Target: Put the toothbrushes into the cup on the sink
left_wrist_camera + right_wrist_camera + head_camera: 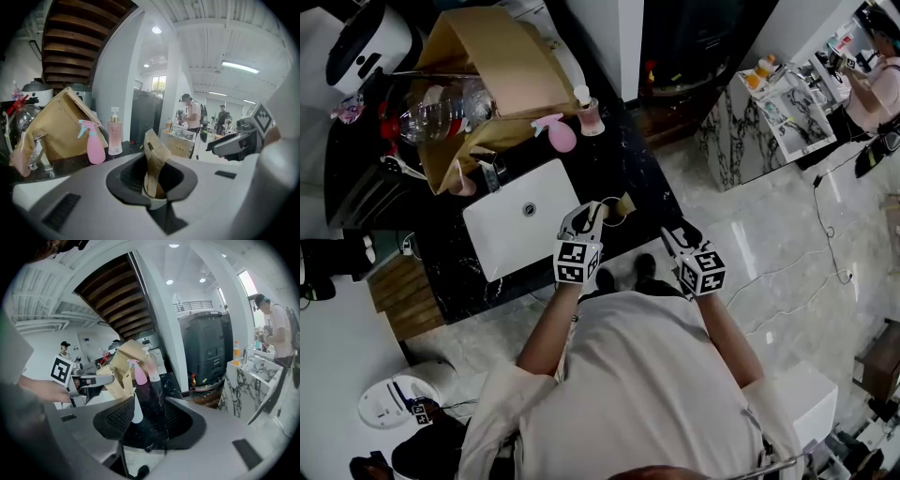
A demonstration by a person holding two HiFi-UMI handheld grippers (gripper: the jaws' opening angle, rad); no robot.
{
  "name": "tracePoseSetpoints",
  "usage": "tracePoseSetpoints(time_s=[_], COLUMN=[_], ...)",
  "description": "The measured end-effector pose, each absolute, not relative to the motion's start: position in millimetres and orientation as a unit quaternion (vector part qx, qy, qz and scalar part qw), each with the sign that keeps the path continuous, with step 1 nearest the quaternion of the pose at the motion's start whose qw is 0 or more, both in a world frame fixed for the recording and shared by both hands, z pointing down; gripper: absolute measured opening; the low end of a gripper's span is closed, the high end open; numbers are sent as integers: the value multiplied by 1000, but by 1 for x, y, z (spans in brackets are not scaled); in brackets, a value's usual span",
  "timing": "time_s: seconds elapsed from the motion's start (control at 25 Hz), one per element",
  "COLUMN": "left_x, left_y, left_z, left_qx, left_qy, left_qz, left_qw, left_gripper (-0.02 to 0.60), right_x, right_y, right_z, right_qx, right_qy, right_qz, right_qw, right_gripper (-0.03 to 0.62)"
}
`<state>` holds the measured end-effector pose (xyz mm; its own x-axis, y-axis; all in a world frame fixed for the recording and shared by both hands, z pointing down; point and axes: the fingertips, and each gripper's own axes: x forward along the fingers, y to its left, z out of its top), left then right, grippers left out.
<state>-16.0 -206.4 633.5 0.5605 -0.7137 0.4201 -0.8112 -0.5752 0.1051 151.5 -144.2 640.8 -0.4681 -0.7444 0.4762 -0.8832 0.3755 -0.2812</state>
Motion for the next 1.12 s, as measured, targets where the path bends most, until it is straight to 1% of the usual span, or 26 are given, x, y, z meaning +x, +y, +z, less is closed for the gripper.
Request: tracePoseSetpoints(time_s=[0.24,0.4,0.52,0.64,0.72,1.12], left_x=[-14,-13,-13,-13,-13,-19], left_y=[-207,-207,-205,-205,-204,-191], left_z=[649,657,663,670,673,653], left_qx=[868,865,861,858,857,858], left_qy=[-440,-442,-443,-444,-442,-450], left_qz=[181,186,193,198,201,181], left_qw=[146,151,156,165,170,169], left_gripper=[55,91,137,212,236,238], right_x=[155,157,157,157,156,153], right_y=[-140,-139,-137,-138,-139,-139], right_z=[642,642,642,643,642,631], right_qx=[498,498,496,495,494,484], right_qy=[-817,-816,-817,-818,-820,-830], right_qz=[256,257,257,256,254,240], right_qw=[140,141,141,141,141,138], right_gripper=[216,216,216,216,216,216])
